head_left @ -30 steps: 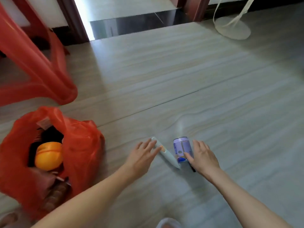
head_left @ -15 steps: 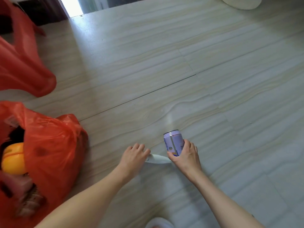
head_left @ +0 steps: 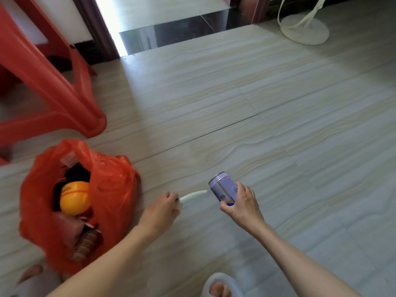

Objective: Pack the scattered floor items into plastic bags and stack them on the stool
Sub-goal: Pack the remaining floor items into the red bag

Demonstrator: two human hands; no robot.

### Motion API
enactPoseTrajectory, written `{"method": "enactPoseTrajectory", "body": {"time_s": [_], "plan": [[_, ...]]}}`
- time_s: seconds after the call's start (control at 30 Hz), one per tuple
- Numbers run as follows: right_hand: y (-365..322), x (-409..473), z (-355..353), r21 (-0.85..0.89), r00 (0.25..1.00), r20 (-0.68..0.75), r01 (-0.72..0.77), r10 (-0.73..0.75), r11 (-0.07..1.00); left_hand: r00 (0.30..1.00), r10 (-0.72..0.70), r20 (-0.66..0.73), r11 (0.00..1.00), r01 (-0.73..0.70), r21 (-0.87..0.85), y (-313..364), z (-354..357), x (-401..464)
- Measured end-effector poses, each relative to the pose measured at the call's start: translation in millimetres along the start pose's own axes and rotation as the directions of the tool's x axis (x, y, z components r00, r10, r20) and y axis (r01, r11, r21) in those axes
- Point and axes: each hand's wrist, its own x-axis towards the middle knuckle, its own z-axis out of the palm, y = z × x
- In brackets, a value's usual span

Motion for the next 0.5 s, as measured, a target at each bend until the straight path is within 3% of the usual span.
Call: {"method": "enactPoseTrajectory", "body": {"time_s": [0.17,0.3,0.5], "plan": [[-70.1,-28.1,-32.8,0.014,0.985,-0.004,0.171,-0.171,0.985,0.987,-0.045,-0.155,0.992,0.025,-0.125,-19.7,-48.8,-64.9],[-141.7,-47.0,-59.4,-0.110,0.933,0.078,0.359,-0.352,0.927,0.967,-0.093,-0.235,0.990,0.065,-0.126,-50.5,-100.7,-113.9],[-249.1,-82.4,-80.5,-0.195,0.839,0.251,0.532,-0.482,0.824,0.874,-0.409,-0.261,0.881,0.304,-0.363,-110.2,-171.6,-165.3]]}}
